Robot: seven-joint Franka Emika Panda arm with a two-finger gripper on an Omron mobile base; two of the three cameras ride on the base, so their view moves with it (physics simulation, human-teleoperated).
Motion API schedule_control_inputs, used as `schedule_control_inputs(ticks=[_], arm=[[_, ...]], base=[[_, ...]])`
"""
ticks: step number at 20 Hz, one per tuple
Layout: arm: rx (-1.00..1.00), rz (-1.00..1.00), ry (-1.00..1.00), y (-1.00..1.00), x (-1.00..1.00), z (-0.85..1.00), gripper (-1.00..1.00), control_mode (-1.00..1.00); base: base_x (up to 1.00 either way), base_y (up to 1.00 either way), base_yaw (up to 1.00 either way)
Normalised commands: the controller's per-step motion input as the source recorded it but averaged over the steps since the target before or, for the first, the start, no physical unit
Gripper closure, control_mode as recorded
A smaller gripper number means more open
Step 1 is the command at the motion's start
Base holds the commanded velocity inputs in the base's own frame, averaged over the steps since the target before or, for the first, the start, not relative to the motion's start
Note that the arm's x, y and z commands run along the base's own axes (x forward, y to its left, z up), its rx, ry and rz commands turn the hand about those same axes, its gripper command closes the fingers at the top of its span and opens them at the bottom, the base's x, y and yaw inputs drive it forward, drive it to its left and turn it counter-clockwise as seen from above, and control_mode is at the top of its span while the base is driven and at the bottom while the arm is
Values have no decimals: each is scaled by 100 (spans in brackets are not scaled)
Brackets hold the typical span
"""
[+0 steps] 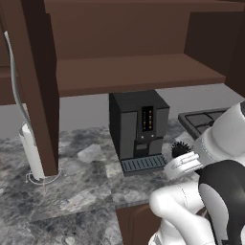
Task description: Locate and retrieve the dish brush and sponge from the cabinet. Place them next to the sink.
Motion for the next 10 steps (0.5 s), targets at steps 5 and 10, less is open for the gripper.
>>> schedule_control_inputs(ticks=[5, 10], arm=[[0, 0, 7, -14, 0, -1, 100, -100], [0, 0, 1, -2, 0, 0, 100, -100]], base=[[0, 0, 0], [0, 0, 0]])
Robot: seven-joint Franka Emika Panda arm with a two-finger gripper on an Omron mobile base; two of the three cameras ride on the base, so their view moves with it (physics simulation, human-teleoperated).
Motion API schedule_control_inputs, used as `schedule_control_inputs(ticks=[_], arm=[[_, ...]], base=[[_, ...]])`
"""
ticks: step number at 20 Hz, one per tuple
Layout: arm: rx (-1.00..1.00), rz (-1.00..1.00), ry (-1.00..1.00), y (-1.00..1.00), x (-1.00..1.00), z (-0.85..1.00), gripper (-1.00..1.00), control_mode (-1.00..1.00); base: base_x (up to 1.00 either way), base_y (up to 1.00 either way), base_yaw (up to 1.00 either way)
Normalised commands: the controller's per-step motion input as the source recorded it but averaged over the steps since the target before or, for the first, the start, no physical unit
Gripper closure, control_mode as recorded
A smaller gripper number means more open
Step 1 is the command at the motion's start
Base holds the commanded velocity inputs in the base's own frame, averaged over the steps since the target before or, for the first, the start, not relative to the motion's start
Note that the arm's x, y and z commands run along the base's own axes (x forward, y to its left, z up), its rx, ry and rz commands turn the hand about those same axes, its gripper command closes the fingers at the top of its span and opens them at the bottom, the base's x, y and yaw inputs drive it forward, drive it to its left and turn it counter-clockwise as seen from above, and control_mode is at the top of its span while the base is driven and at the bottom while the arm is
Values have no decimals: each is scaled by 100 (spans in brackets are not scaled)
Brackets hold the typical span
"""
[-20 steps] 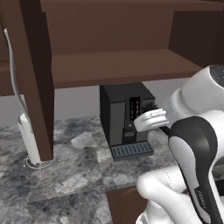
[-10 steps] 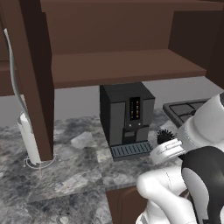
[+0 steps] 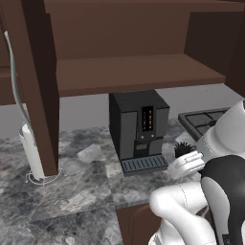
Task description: Locate and retrieve the dish brush and sponge from the cabinet. Place them next to the sink.
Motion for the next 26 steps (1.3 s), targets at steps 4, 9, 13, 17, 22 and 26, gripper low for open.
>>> schedule_control_inputs(ticks=[4, 9, 13, 17, 22, 26], arm=[[0, -2, 0, -4, -7, -5, 100, -100], [0, 0, 0, 0, 0, 0, 100, 100], [0, 0, 0, 0, 0, 0, 100, 100], [0, 0, 0, 0, 0, 0, 100, 100], [0, 0, 0, 0, 0, 0, 100, 100], [0, 0, 0, 0, 0, 0, 100, 100]], base=[[0, 0, 0], [-38, -25, -6], [-46, -27, -7], [-48, -23, -7], [-55, -20, -8], [-60, -22, -8]])
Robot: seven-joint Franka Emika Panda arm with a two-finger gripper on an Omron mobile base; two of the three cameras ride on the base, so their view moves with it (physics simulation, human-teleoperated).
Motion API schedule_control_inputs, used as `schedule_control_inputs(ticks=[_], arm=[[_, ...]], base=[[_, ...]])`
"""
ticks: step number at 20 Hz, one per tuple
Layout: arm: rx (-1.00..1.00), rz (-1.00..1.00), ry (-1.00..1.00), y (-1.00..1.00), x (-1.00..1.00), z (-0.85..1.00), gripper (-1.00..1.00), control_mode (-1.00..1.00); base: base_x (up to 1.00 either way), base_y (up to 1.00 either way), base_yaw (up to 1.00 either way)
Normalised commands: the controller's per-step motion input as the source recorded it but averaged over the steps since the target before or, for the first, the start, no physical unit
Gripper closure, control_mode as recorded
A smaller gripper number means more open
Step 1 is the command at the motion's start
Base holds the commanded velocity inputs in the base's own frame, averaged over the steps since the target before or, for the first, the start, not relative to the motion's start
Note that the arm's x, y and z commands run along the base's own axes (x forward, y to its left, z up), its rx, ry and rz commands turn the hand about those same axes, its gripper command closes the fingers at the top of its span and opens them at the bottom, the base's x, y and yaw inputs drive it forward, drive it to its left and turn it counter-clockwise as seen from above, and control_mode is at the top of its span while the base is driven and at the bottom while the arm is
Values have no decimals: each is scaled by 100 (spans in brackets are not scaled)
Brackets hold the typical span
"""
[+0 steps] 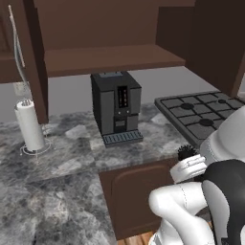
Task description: Locate and retrieve the dish brush and sponge from the cabinet. Place them next to the sink.
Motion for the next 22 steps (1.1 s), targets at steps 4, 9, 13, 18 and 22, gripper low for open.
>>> schedule_control_inputs(ticks=[4, 9, 13, 18, 22], arm=[[0, 0, 0, 0, 0, 0, 100, 100], [0, 0, 0, 0, 0, 0, 100, 100], [0, 0, 0, 0, 0, 0, 100, 100], [0, 0, 0, 0, 0, 0, 100, 100], [0, 0, 0, 0, 0, 0, 100, 100]], base=[[-59, -21, -7], [-23, -24, -4], [-5, -44, 0], [-1, -45, 0], [9, -24, 2]])
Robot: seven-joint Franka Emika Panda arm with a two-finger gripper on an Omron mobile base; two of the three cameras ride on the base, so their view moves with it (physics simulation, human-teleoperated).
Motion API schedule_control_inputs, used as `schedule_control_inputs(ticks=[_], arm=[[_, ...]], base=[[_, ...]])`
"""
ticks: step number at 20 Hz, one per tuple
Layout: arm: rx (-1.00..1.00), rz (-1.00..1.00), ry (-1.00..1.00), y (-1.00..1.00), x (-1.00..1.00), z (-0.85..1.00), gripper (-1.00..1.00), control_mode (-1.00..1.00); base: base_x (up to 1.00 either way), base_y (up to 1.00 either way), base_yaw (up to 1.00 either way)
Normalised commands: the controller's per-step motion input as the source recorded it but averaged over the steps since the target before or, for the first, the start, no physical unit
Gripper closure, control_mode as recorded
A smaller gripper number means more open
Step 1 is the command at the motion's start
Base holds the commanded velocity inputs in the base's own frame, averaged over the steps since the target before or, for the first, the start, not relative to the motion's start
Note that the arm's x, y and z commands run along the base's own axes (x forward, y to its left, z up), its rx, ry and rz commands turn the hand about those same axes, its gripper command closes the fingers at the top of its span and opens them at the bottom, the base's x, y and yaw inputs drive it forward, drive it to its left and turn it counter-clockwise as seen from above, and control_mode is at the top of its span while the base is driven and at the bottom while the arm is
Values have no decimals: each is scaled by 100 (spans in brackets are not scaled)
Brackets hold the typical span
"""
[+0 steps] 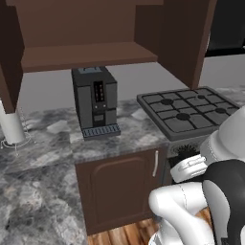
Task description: Locate and retrieve the dish brush and sponge from the cabinet. Place them next to the sink.
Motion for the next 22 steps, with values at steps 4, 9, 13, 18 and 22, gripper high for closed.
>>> schedule_control_inputs(ticks=[4, 9, 13, 18, 22], arm=[[0, 0, 0, 0, 0, 0, 100, 100], [0, 0, 0, 0, 0, 0, 100, 100], [0, 0, 0, 0, 0, 0, 100, 100], [0, 0, 0, 0, 0, 0, 100, 100], [0, 0, 0, 0, 0, 0, 100, 100]], base=[[0, -3, 20], [1, 2, 42], [0, 1, 50], [-2, 1, 50], [-21, 0, 49]])
